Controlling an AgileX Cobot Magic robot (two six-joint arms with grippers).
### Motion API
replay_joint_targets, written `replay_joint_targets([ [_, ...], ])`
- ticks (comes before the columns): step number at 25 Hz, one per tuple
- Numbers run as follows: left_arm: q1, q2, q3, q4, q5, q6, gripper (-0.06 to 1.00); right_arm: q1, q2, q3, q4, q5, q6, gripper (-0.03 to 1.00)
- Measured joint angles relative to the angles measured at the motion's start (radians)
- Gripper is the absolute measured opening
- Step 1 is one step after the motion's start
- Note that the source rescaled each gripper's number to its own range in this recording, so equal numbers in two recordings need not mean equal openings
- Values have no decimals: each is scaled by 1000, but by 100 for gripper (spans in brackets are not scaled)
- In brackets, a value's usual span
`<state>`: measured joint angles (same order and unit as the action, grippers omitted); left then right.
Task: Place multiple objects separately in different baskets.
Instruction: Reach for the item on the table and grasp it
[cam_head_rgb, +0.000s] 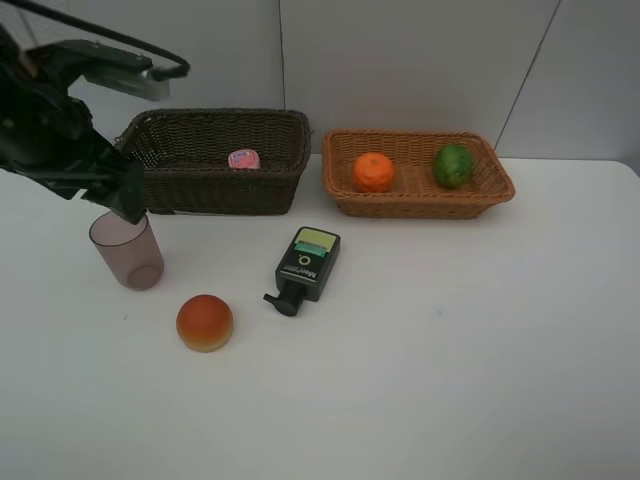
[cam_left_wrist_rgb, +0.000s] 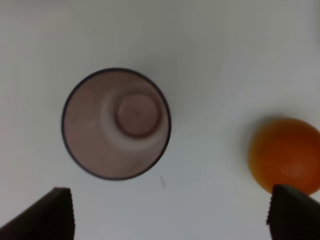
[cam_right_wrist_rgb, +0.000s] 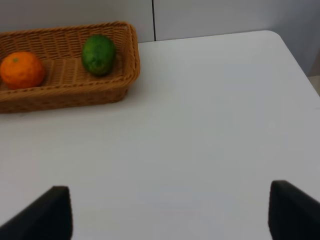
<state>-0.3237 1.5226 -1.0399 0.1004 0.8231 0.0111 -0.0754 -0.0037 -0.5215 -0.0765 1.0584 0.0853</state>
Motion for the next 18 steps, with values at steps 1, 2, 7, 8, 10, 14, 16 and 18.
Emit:
replay_joint_targets([
  [1,-16,33,-7,15,-3,0,100,0,0,0,0,0,0,66],
  [2,-30,63,-9,33,-8,0,100,0,0,0,0,0,0,66],
  [7,-63,169,-10,104,-33,0,100,0,0,0,0,0,0,66],
  [8,-64,184,-10,109,-40,0,100,0,0,0,0,0,0,66],
  [10,-64,203,-10,112,-60,0,100,0,0,0,0,0,0,66],
  [14,-64,213,-10,115,-109,0,100,0,0,0,0,0,0,66],
  [16,-64,225,-10,115,-118,0,100,0,0,0,1,0,0,66],
  [18,-64,242,-10,116,-121,0,100,0,0,0,1,0,0,66],
])
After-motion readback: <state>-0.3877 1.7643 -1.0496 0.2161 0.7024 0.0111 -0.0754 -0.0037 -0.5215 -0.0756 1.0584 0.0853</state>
